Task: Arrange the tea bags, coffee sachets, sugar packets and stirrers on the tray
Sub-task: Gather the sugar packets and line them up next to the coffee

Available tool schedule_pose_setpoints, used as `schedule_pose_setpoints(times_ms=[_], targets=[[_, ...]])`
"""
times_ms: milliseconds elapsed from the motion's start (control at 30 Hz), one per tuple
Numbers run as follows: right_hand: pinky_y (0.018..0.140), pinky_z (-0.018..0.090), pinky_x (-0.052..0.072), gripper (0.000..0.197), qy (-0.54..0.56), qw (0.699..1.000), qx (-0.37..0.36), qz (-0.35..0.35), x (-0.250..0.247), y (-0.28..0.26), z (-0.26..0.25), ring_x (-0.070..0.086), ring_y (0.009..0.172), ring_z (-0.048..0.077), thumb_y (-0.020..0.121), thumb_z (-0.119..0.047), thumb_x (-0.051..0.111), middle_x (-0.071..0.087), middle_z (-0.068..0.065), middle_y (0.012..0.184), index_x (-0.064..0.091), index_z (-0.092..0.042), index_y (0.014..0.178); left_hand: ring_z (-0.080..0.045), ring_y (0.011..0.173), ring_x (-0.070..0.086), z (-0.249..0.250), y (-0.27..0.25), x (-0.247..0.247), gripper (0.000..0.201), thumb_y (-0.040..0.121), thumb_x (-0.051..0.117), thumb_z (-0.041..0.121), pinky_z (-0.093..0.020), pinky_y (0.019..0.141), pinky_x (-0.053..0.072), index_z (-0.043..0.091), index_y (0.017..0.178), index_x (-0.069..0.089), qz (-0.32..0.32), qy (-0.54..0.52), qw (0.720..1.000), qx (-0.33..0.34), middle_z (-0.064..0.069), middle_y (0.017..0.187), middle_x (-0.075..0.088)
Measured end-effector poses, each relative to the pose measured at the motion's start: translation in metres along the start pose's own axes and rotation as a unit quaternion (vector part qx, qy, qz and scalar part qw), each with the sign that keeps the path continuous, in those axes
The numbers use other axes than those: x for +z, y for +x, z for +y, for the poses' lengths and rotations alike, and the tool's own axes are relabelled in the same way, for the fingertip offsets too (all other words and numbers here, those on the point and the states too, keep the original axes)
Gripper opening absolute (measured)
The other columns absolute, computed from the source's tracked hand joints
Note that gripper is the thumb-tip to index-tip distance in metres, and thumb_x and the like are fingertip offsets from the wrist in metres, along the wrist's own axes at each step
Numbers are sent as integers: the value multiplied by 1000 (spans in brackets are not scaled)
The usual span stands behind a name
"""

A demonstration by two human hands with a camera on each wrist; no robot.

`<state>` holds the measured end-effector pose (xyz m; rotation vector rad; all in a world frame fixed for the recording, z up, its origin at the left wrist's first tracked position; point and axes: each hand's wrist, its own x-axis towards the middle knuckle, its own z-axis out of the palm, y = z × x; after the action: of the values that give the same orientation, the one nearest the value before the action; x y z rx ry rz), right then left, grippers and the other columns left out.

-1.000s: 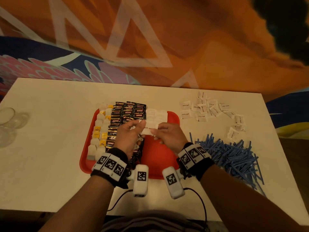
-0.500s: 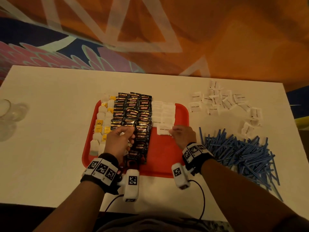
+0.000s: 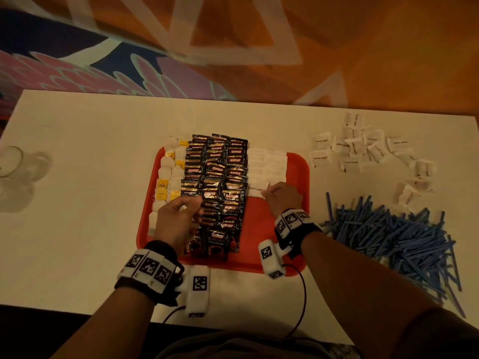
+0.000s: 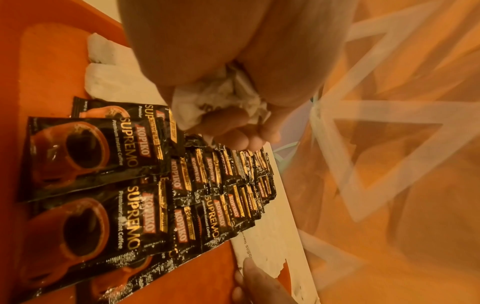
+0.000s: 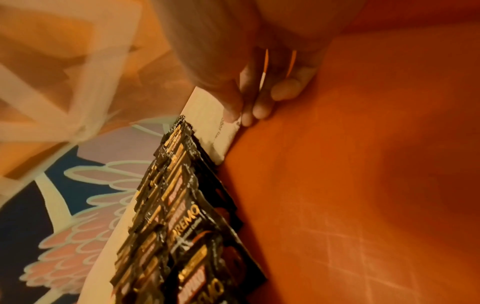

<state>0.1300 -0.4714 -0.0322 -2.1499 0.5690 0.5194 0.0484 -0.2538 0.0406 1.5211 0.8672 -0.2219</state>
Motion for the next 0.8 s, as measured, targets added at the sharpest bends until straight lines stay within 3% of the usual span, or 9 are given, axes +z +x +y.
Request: schedule_pose_setpoints(times_ms=[100,200,367,533,667,733,800], targets=[[52,15,35,18,-6,1000,9,19,0,0,0,58,74,10,83,-31,74,63,-6,84,61,-20,82,-12,58,53,1,0,0,15,96,64,29,-23,46,38,16,97,70,-3,2,1000,-4,2,70,64],[51,16,34,23,5,999,13,29,-2,-2,5,54,71,8,82,-34,76,62,-5,84,59,-18,83,-12,56,52,0,0,3,18,97,63,31,-22,44,36,15,97,68,-11,-2,1000,-16,2,71,62],[52,12,28,23,-16,1000,-7,8,-17,-7,6,53,81,8,86,-35,70,60,-5,94,63,-16,97,-14,58,55,7,-2,15,24,99,58,36,-23,45,36,12,97,61,-67,-49,994,-66,-2,74,63],[62,12,40,10,11,989,-131,-71,-36,-34,-12,62,85,5,83,-31,73,66,-12,84,69,-22,84,-16,55,57,23,-10,36,42,103,44,45,-17,34,31,6,98,61,-147,-146,970,-124,-7,71,60],[77,25,54,5,48,957,-239,-157,-54,-65,-37,67,81,8,82,-24,77,72,-6,84,74,-22,85,-22,53,62,35,-25,51,56,98,37,56,-17,34,30,5,104,59,-227,-164,951,-129,-14,72,61],[75,19,52,10,26,952,-244,-181,-61,-74,-45,64,76,1,79,-28,79,71,-8,83,74,-25,87,-24,50,63,40,-34,58,67,90,38,62,-17,34,30,3,116,56,-273,-153,942,-125,-20,74,62],[63,7,43,12,-30,948,-248,-197,-69,-81,-50,58,65,-9,79,-32,79,69,-8,81,73,-24,86,-24,47,63,45,-44,65,75,84,40,63,-18,32,31,2,125,52,-303,-139,936,-116,-23,73,61]])
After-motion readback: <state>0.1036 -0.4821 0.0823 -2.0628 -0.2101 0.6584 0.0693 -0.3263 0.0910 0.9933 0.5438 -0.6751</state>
